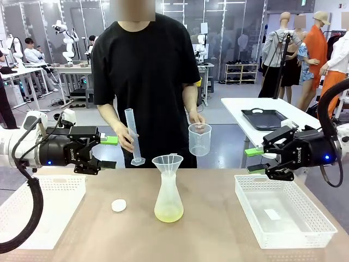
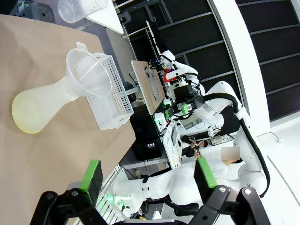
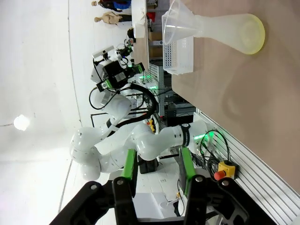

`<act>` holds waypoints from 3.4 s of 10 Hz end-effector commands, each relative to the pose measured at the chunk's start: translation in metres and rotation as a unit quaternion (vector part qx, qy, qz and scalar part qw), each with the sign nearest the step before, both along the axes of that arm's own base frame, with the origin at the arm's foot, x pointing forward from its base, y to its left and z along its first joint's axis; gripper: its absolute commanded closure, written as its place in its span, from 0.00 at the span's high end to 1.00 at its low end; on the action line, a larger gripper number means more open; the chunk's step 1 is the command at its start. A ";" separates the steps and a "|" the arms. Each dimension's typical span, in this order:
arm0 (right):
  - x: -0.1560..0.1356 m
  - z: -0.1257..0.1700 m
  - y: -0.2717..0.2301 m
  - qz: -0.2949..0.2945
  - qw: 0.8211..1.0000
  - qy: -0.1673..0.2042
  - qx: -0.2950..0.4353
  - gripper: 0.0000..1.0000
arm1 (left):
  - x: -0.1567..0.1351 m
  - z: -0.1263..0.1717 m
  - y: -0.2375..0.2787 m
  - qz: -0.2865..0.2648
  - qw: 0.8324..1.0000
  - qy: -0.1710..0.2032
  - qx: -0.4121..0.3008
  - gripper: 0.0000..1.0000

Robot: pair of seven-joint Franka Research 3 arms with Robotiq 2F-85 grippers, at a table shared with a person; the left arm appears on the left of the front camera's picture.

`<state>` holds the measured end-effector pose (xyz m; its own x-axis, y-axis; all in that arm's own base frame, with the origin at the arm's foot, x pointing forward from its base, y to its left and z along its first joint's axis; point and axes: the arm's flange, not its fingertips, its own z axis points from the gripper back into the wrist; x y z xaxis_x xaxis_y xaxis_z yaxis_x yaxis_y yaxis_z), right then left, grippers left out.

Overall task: Prepare the solutions needed for the experiment.
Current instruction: Once the solution is in the Big flask , pick up the Plastic Funnel and place it back into the right Organizing basket.

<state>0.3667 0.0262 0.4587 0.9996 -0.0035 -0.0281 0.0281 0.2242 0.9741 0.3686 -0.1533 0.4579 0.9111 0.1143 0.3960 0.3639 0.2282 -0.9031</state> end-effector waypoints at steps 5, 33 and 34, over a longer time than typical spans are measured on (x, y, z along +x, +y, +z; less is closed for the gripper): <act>0.011 0.057 0.075 0.038 0.977 -0.159 -0.136 0.47 | -0.002 0.001 -0.003 0.003 1.000 0.007 -0.014 1.00; 0.119 0.085 0.193 0.117 0.853 -0.349 -0.370 0.47 | -0.002 0.001 -0.003 0.003 1.000 0.007 -0.014 1.00; 0.119 0.085 0.193 0.117 0.853 -0.349 -0.370 0.47 | -0.002 0.001 -0.003 0.003 1.000 0.007 -0.014 1.00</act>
